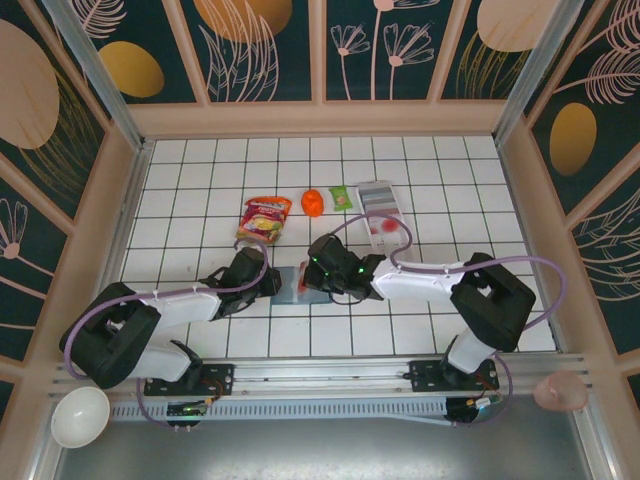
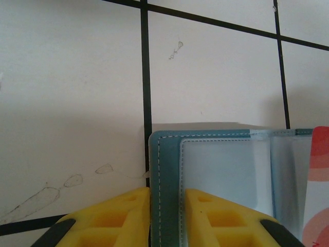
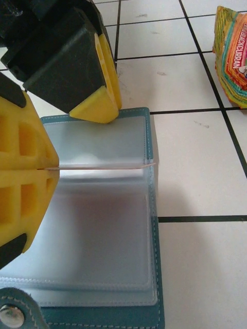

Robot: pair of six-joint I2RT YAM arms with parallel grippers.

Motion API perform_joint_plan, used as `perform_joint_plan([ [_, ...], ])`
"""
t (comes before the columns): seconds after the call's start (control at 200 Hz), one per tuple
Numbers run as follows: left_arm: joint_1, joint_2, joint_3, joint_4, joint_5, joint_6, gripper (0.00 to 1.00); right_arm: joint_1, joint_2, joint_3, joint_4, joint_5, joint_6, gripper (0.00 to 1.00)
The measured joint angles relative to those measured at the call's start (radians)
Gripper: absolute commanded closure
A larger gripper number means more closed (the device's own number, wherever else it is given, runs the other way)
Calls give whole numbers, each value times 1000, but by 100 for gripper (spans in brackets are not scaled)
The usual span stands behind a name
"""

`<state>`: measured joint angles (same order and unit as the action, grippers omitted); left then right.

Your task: Put the credit cards into the card holder

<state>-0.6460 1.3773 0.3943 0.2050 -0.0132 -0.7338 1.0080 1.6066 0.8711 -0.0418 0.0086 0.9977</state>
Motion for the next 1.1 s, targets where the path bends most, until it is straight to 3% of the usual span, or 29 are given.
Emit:
perform_joint_plan([
  [1.096,0,6,-16,39,5,-3,75,28,40,-4,24,16,0,100],
])
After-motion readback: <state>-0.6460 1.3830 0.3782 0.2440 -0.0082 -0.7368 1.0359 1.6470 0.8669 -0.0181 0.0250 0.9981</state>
